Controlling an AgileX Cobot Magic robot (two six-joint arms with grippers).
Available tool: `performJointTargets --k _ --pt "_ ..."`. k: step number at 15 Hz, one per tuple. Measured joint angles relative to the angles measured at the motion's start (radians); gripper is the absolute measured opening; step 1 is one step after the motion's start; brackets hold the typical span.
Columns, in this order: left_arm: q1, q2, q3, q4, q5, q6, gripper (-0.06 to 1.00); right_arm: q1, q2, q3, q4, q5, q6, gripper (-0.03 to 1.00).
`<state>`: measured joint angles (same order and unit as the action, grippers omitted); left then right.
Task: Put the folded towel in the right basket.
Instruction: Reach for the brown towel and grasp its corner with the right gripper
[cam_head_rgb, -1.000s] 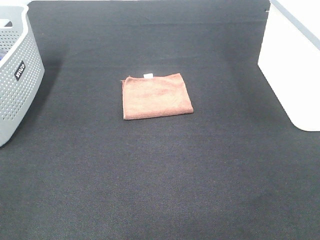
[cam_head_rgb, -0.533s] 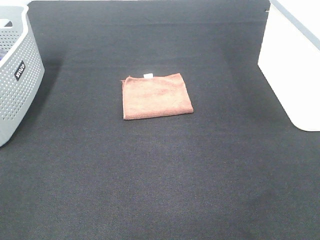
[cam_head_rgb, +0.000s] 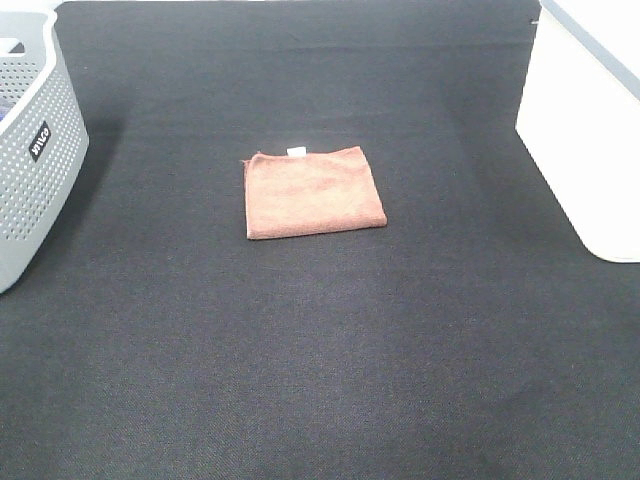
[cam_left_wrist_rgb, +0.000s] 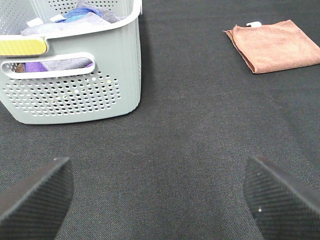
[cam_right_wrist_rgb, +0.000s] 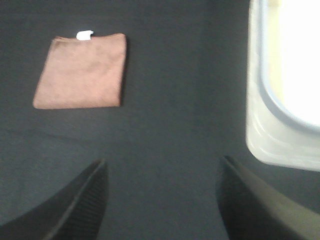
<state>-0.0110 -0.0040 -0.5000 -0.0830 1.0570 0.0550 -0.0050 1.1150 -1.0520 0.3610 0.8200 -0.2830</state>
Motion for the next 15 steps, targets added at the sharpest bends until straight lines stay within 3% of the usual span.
performJointTargets --k 4,8,10,15 --pt "0.0 0.0 0.0 0.0 0.0 0.0 0.87 0.008 0.204 -0.156 0.11 0.007 -0.053 0.6" --pt "0.0 0.0 0.0 0.0 0.0 0.0 0.87 0.135 0.336 -0.252 0.097 -0.004 -0.067 0.63" --pt "0.0 0.0 0.0 0.0 0.0 0.0 0.87 0.23 0.469 -0.333 0.095 -0.026 -0.011 0.63" --pt "0.0 0.0 0.0 0.0 0.0 0.0 0.87 0.244 0.771 -0.523 0.096 -0.035 0.107 0.63"
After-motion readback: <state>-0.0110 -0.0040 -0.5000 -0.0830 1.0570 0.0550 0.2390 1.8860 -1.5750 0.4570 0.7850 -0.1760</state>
